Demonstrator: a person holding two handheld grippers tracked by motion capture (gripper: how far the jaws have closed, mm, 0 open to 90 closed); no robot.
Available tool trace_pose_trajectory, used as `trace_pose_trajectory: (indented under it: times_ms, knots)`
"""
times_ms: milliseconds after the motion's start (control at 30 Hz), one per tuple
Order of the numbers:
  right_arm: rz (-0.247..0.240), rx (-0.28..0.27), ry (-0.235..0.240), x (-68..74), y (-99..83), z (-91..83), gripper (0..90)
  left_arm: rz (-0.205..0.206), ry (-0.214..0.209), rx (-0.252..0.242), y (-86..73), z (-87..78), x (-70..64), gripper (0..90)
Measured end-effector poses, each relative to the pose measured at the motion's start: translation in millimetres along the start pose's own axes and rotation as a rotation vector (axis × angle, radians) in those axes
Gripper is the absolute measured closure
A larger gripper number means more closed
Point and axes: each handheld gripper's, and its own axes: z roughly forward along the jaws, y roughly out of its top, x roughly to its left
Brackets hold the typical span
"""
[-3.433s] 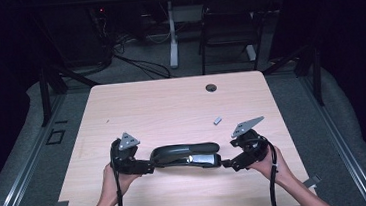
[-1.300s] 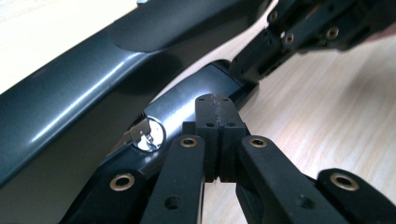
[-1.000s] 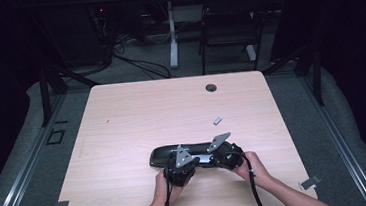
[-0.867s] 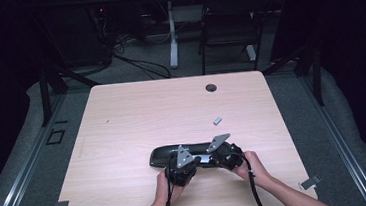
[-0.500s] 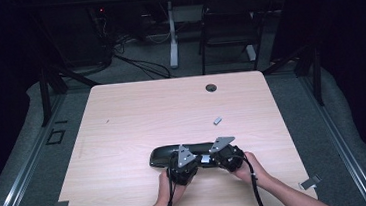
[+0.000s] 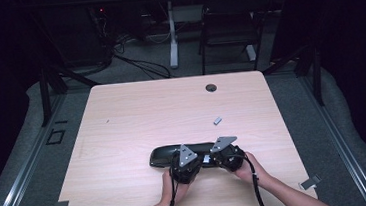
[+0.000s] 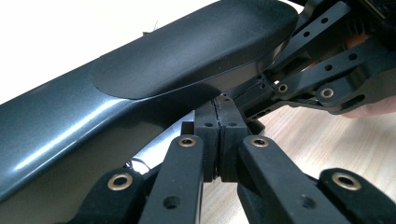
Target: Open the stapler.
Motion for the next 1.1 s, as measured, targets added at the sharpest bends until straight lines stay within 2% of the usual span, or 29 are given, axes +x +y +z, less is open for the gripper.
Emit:
trace_pose_trajectory:
  times_ms: [133, 333, 500, 867, 900, 1100]
  knots:
    - [0.003, 0.000, 0.001, -0.4, -0.1, 0.0, 90.0, -0.010, 0.001, -0.002, 0.8, 1.6, -1.9, 89.4]
    - [0.021, -0.012, 0.011, -0.7, -1.1, 0.4, 90.0, 0.000, 0.005, -0.002, 1.7, 3.7, -3.2, 89.6]
    - [0.005, -0.016, 0.004, -0.3, -1.7, 0.3, 90.0, -0.004, -0.001, -0.005, 1.8, 5.4, -3.6, 89.8]
    - [0.009, -0.024, -0.001, 1.2, -1.6, 1.0, 89.8, -0.009, -0.007, 0.003, 3.2, 5.8, -2.9, 90.0]
    - [-0.006, -0.010, -0.005, 1.4, -1.0, 0.2, 89.9, -0.009, -0.006, 0.001, 3.1, 6.2, -3.6, 90.0]
    - [-0.001, -0.017, -0.005, 1.3, -1.2, 0.6, 90.0, -0.008, -0.007, -0.004, 3.6, 8.3, -5.4, 90.0]
